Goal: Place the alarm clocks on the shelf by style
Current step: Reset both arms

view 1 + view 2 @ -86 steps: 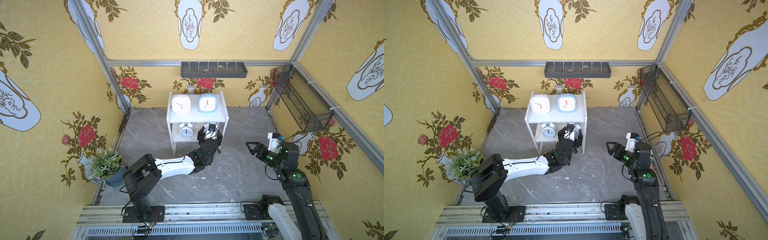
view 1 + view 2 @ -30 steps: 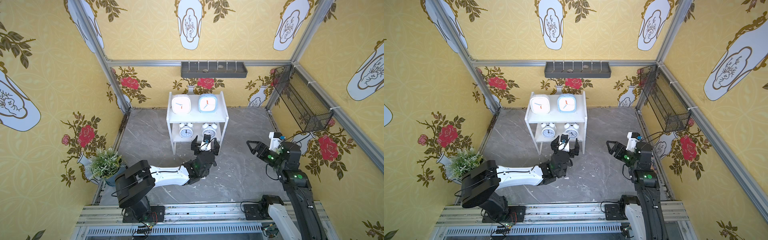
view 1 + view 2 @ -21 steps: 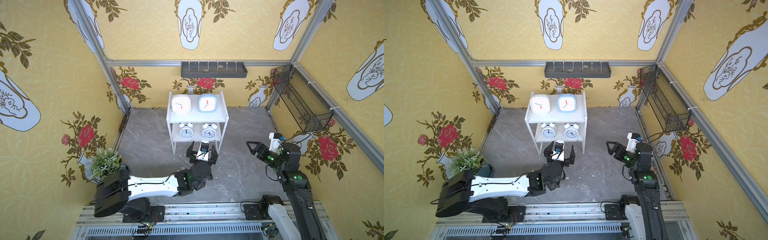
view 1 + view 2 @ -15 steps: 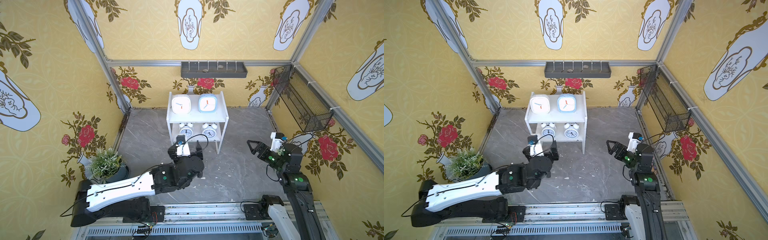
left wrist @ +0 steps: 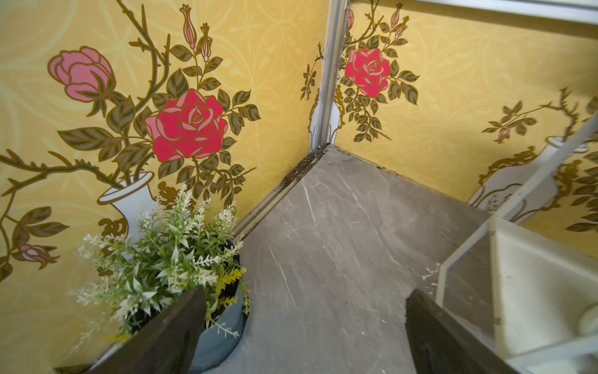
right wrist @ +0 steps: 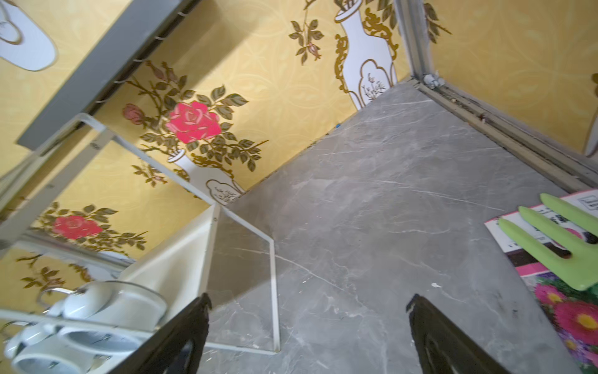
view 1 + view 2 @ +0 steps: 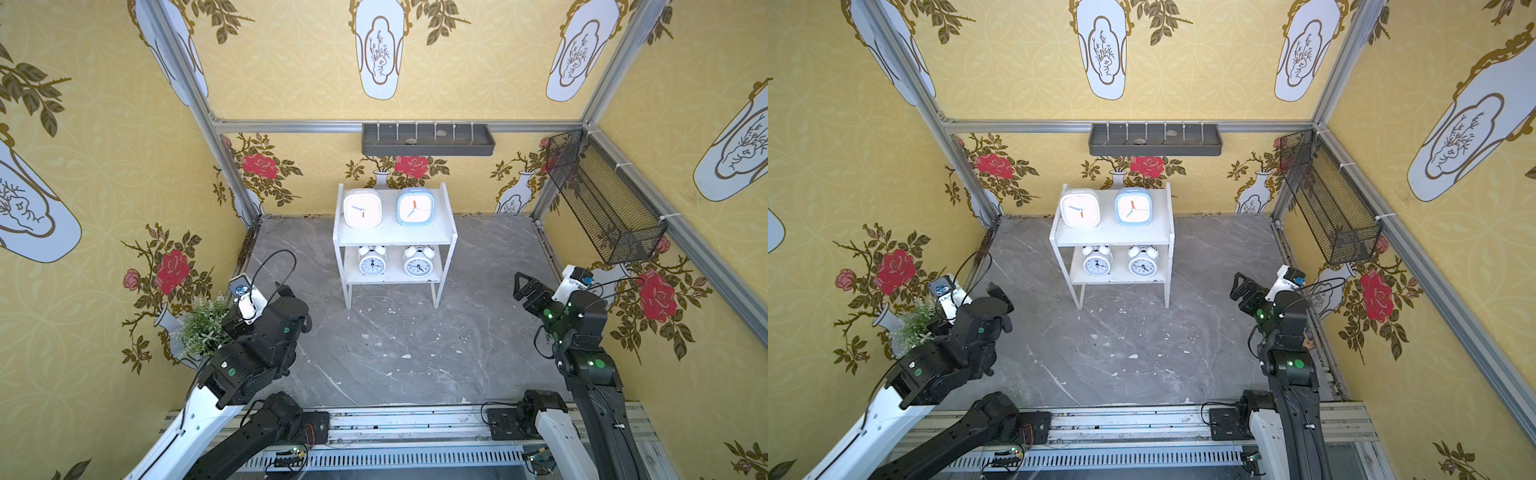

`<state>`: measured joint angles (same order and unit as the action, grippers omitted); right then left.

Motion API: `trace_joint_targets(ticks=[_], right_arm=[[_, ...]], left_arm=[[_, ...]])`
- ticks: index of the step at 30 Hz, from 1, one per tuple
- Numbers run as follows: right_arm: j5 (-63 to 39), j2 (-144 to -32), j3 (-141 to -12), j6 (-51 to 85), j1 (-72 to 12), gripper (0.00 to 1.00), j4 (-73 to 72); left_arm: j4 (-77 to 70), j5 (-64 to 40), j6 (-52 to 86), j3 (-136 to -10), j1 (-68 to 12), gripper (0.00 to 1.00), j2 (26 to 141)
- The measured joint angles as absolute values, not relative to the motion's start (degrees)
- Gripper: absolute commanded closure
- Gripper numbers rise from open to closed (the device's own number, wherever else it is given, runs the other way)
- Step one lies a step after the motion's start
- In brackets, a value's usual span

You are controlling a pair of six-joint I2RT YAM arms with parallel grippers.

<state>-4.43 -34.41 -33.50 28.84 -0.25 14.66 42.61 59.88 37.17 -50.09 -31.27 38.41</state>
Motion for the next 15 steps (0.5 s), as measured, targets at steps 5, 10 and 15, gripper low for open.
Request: trace_joint_targets(ticks=[5, 10, 15], right_arm=[[6.90, -40.56, -27.77, 28.01, -0.14, 0.02, 9.96], [21.02, -48.58, -21.30, 28.73, -0.12, 0.02, 2.72], [30.02, -53.60, -12.03, 28.47, 0.03, 0.02, -9.45]], left_arm=[[25.89, 46.15, 25.43, -45.60, -15.84, 0.01, 48.18], [8.99, 39.90, 18.74, -36.84, -11.99, 0.01, 56.53], [-10.02, 36.71, 15.57, -22.70, -8.71, 0.01, 58.24]])
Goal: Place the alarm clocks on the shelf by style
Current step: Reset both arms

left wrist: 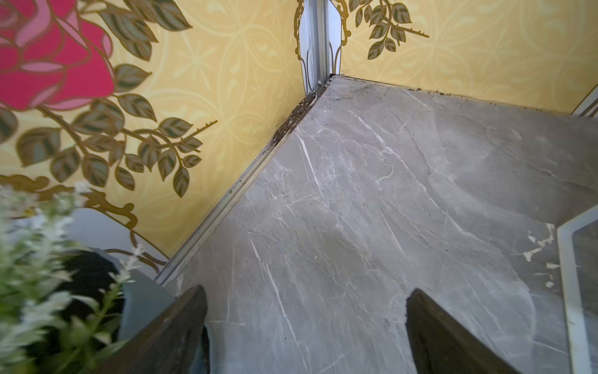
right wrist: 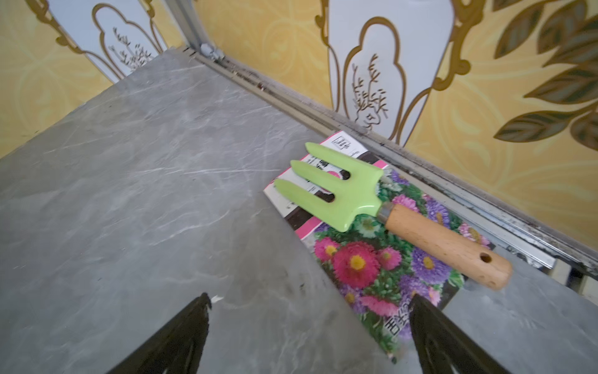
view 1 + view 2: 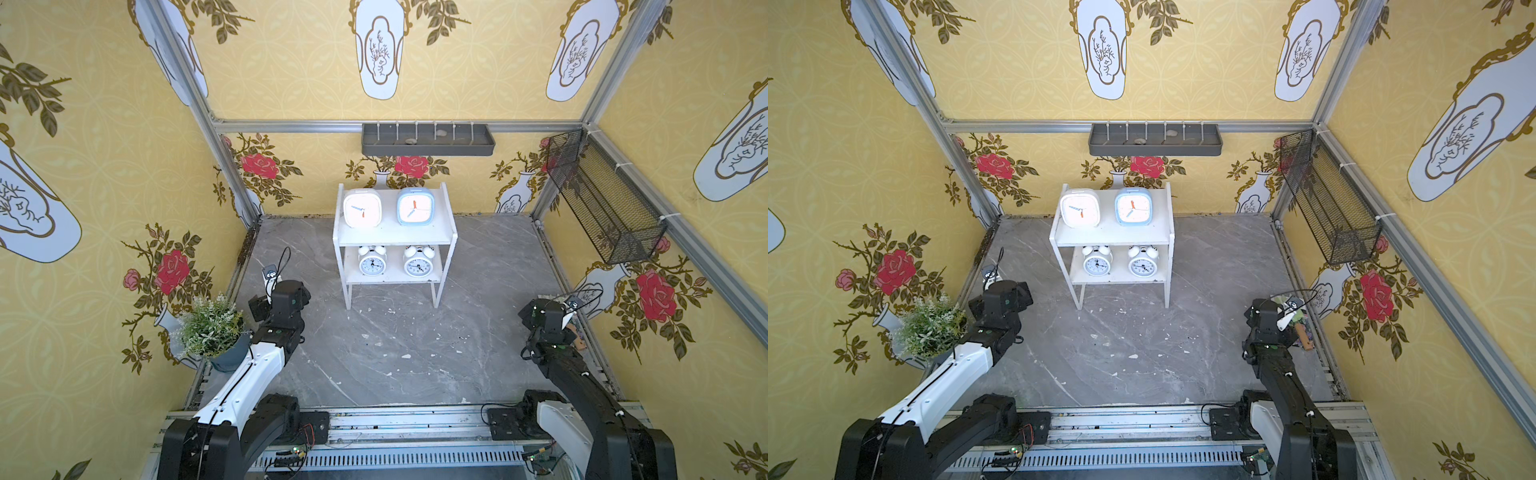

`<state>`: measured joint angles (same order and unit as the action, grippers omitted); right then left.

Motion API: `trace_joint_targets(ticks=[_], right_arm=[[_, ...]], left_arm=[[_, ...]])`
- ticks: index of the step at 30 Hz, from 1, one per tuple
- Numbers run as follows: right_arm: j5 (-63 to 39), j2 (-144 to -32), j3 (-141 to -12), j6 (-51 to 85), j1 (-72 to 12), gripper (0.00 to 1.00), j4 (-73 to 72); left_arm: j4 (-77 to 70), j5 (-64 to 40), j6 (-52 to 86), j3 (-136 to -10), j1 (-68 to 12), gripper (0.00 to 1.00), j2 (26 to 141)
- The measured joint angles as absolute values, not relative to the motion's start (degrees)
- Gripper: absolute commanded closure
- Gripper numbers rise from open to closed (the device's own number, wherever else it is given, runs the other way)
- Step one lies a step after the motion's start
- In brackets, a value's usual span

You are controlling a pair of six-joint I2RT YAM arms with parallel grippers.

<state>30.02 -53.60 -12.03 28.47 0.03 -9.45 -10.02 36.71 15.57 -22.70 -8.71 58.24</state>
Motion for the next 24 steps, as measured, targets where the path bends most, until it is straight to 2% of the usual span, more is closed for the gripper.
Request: trace_joint_targets(ticks=[5, 11, 18, 24], right_arm=[[26.61, -58.65, -6.09, 22.04, 0.84, 0.02, -26.28], [21.12, -69.17, -6.11, 14.72, 2.76, 0.02, -45.39], [10.59, -81.34, -9.65, 9.02, 4.12, 0.02, -54.61], [8.29, -81.67, -9.23, 7.44, 3.44, 0.02, -57.12]], left_arm=[[-26.22, 32.05, 14.59, -17.30, -6.09, 0.01, 62.39], [-33.06, 27.68, 12.67, -19.07, -4.89, 0.01, 64.47], [-32.97, 23.05, 6.20, -20.69, -0.08, 0.01, 62.59], [-32.45, 18.96, 5.02, -18.28, 1.45, 0.01, 60.31]])
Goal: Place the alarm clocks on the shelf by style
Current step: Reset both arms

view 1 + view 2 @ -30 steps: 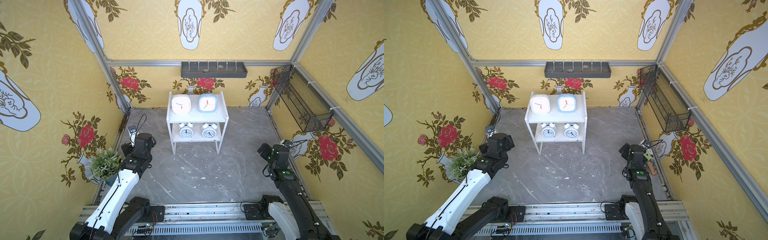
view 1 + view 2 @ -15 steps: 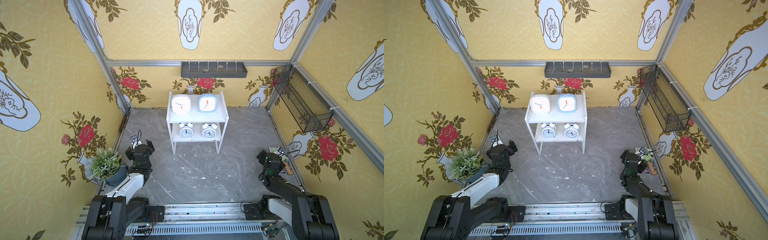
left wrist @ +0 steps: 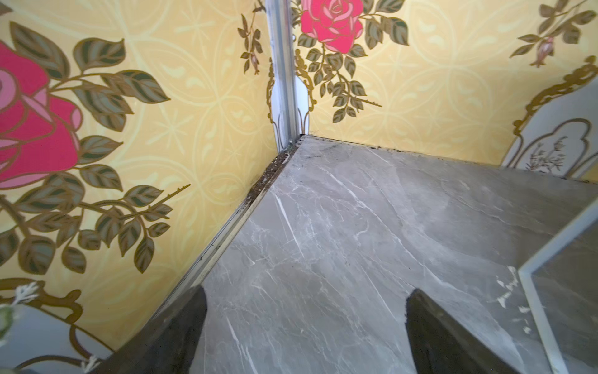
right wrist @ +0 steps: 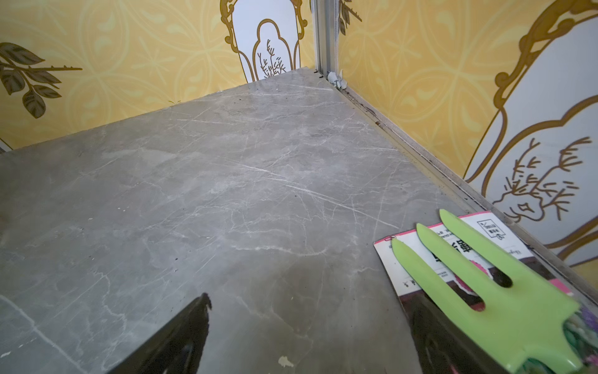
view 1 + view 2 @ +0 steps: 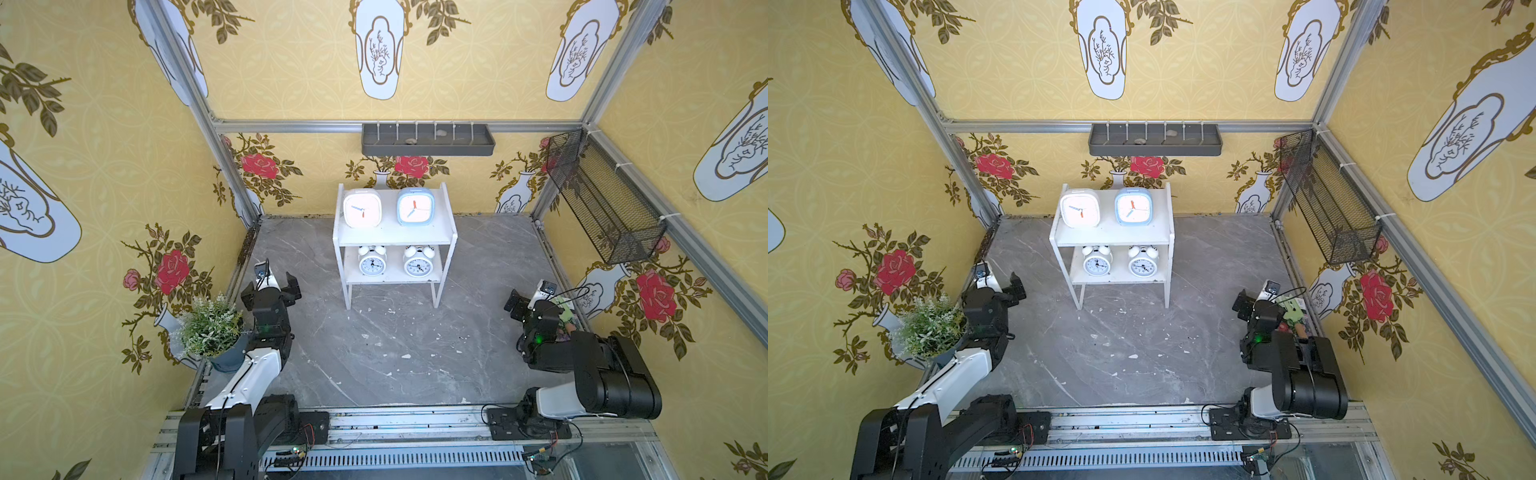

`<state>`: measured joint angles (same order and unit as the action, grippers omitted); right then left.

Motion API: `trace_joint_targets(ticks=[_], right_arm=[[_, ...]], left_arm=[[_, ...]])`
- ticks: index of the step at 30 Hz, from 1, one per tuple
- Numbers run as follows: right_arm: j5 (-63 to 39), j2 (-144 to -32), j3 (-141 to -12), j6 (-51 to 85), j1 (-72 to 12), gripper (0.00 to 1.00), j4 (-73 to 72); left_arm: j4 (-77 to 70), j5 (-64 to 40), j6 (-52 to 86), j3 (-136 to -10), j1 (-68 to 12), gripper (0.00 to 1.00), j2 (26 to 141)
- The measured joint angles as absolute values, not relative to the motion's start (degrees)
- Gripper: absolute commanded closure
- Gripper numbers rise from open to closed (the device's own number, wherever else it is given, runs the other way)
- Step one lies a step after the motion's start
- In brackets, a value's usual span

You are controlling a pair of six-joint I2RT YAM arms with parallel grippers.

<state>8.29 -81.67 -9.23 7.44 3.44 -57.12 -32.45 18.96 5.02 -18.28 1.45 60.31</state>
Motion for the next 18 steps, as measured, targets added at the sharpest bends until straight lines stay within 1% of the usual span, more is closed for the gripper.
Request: trace_joint_targets(ticks=[5, 11, 13, 18], right_arm=[[8.14, -81.84, -9.04, 7.20, 3.27, 0.02, -58.43], [8.14, -81.84, -9.02, 6.79, 3.27, 0.03, -58.50], [8.14, -81.84, -9.02, 6.33, 3.27, 0.02, -58.50], [8.14, -81.84, -9.02, 6.33, 3.27, 0.02, -58.50]], left_arm=[[-36.29, 17.30, 4.86, -13.41, 1.48, 0.01, 65.67], [-45.58, 10.68, 1.91, -11.33, 1.21, 0.01, 73.14], [-46.70, 8.97, 1.34, -11.16, 1.19, 0.01, 73.76], [-50.68, 9.52, 0.23, -10.17, -0.71, 0.01, 73.63]])
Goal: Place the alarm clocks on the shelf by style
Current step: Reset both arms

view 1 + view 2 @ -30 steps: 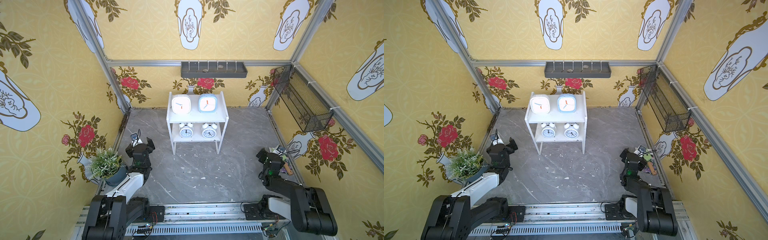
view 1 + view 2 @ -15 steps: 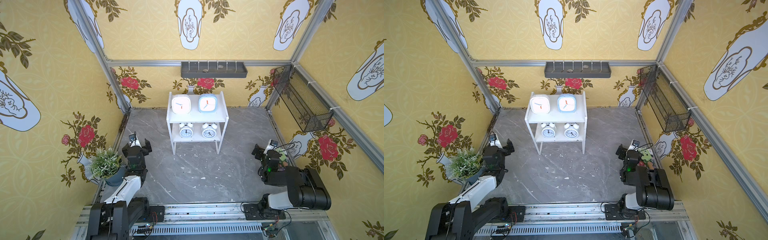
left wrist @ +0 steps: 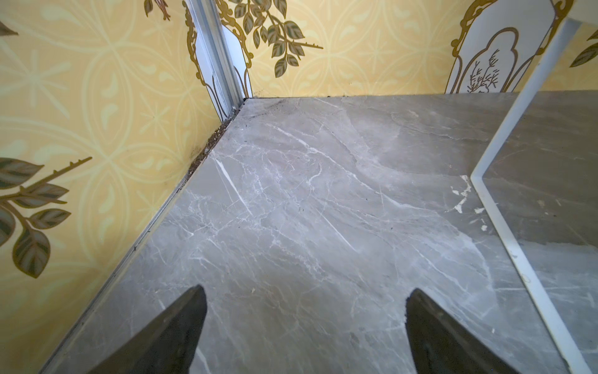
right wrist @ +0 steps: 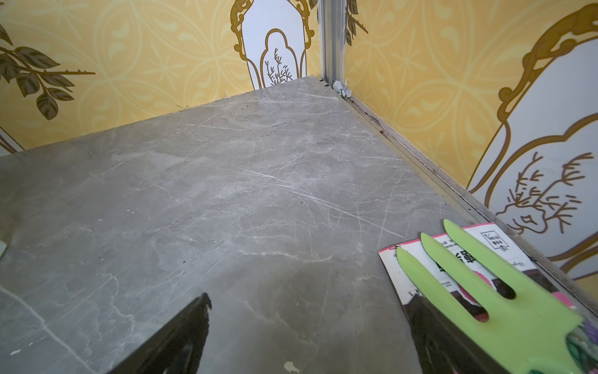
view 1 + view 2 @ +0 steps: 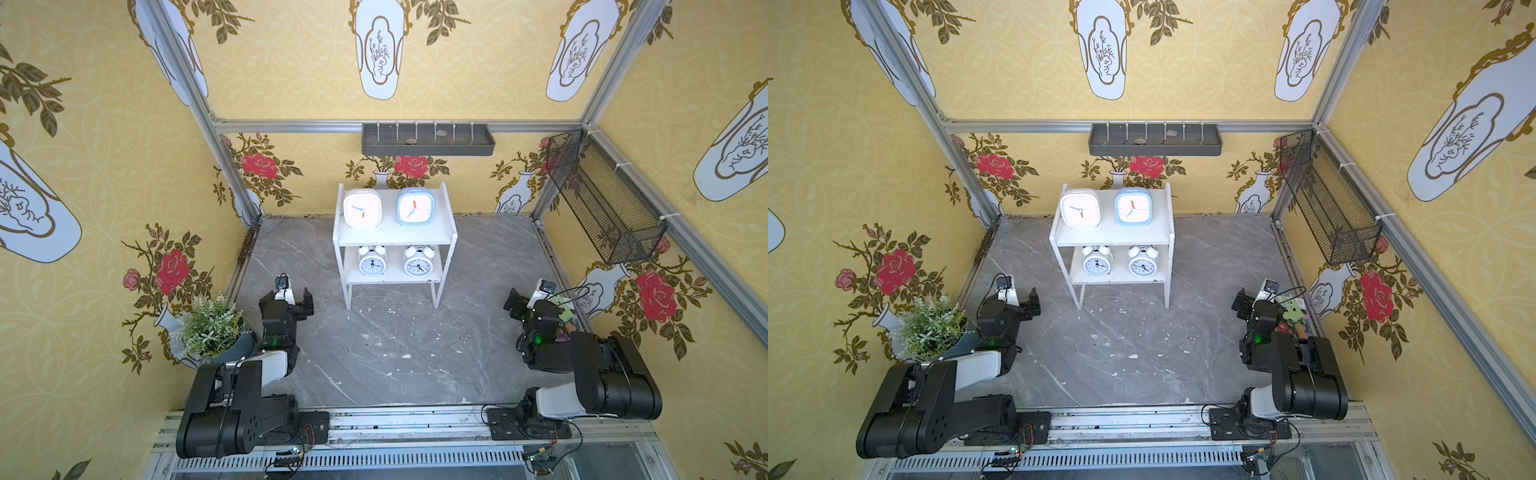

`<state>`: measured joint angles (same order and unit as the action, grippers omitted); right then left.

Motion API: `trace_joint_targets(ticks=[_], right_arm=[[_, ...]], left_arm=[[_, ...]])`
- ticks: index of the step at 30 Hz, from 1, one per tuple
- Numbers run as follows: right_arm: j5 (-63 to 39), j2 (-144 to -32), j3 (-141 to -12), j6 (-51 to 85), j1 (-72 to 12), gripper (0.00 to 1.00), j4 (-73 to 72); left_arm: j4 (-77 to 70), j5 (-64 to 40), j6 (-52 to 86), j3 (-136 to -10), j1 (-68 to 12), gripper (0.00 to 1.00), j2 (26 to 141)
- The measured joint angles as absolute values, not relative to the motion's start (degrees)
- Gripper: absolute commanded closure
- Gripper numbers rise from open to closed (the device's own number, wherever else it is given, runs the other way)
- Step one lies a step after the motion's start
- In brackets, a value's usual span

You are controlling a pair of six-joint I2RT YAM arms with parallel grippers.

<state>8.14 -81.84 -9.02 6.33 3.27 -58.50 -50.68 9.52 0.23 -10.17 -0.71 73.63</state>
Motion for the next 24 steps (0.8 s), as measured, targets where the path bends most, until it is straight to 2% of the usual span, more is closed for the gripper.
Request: trace_joint_targets(ticks=[24], right_arm=[[8.10, -82.83, -9.67, 6.15, 3.27, 0.02, -58.48]], left_arm=[[-54.41, 12.40, -0.60, -9.19, -1.52, 0.01, 74.00]])
